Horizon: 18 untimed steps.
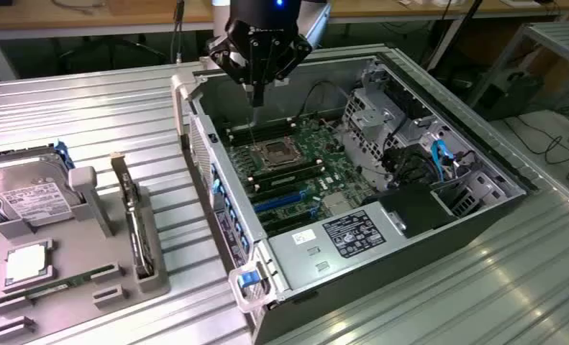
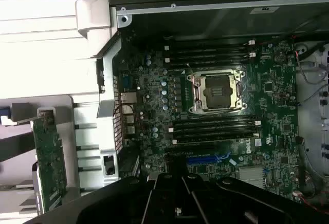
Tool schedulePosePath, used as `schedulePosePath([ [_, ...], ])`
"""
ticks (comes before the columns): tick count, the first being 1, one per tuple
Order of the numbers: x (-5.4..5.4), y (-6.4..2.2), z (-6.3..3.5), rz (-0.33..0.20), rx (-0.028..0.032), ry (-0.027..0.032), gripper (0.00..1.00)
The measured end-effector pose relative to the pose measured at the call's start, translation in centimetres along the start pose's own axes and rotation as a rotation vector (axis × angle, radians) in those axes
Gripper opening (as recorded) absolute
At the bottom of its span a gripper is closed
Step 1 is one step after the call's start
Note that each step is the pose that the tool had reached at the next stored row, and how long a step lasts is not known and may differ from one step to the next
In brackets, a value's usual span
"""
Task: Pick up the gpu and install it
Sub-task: 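Reach for the gpu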
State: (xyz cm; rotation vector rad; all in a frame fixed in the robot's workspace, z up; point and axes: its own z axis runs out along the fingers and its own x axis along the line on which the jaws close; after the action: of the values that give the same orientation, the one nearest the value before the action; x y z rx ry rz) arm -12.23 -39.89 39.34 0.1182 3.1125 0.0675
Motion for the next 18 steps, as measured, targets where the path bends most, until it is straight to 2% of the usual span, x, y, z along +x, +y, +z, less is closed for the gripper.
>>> schedulePosePath([
  [3,0.6,-0.05,-0.01,0.000,-0.0001,0.0000,0.11],
  [18,1.5,-0.13,-0.04,0.000,-0.0001,-0.0001,0.11],
])
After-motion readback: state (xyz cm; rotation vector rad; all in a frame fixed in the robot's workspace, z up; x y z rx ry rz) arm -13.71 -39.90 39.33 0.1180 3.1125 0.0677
